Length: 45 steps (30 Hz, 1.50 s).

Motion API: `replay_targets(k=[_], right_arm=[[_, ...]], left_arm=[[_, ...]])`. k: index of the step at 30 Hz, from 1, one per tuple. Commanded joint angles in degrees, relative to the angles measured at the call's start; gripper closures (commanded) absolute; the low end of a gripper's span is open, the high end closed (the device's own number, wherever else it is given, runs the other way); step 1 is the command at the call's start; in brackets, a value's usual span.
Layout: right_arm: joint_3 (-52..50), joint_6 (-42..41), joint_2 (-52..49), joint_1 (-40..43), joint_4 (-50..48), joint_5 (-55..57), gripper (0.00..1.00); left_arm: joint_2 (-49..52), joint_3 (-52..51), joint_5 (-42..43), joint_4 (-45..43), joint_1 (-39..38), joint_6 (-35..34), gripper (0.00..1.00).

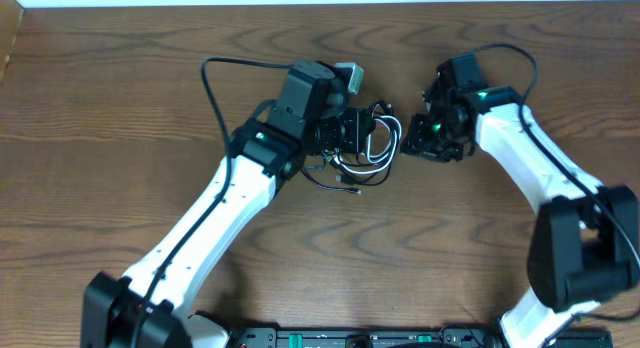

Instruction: Untangle cables

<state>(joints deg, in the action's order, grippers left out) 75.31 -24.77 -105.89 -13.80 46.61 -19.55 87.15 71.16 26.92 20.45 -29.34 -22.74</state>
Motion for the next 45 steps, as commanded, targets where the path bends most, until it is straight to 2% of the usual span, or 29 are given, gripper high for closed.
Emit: replay_targets(k=[1, 5, 7, 8, 12, 18, 28, 34, 37, 38, 42, 44, 45], right_arm=[[0.3, -2.7, -3.2, -0.2, -0.9, 1.4, 0.68], [0.3, 2.9, -3.3, 0.0, -4.0, -5.7, 0.66], [0.3, 6.8, -2.3, 0.3, -4.7, -9.0, 0.59], [0.3, 9.2, -1.5, 0.7, -4.7, -11.0, 0.52], [0.3, 16.7, 3.8, 2.8, -4.1, -18.8, 0.44], [0.3, 18.1, 11.6, 4.4, -4.9, -23.1, 0.32], [0.3, 18.0, 11.7, 0.5, -11.6, -21.4, 0.35], [0.3, 18.5, 11.4, -2.5, -14.1, -9.2, 0.37], [0.3, 19.7, 10.9, -4.5, -14.6, -4.6, 0.44], [0.3, 17.9, 10.6, -5.5, -14.7, 0.1, 0.60], [0.3, 4.2, 10.5, -5.6, -13.8, 12.9, 0.90], [0.3, 2.0, 10.7, -5.1, -13.6, 13.2, 0.99], [0.3, 1.0, 10.9, -4.8, -13.0, 13.2, 0.99]], left_arm=[[-4.8, 0.3, 1.2, -0.5, 0.2, -0.5, 0.92], [-7.4, 0.3, 0.5, -0.5, 1.1, -0.5, 0.93], [-7.4, 0.3, 0.5, -0.3, 2.1, -0.5, 0.92], [-7.4, 0.3, 0.5, -0.1, 2.7, -0.5, 0.93], [-7.4, 0.3, 0.5, -0.2, 4.9, -1.0, 0.92], [-7.4, 0.3, 1.0, -0.2, 6.5, -3.6, 0.93], [-7.3, 0.3, 7.3, 0.1, 6.5, -6.2, 0.93], [-7.3, 0.3, 10.4, 0.3, 6.5, -8.5, 0.93], [-7.3, 0.3, 11.9, 0.3, 6.5, -9.5, 0.92], [-7.3, 0.3, 13.4, 0.3, 6.5, -9.5, 0.93], [-7.3, 0.3, 14.0, 0.5, 6.6, -9.3, 0.93], [-7.3, 0.3, 13.0, 0.5, 6.9, -9.0, 0.93], [-7.3, 0.3, 11.8, 0.8, 7.2, -8.9, 0.93]])
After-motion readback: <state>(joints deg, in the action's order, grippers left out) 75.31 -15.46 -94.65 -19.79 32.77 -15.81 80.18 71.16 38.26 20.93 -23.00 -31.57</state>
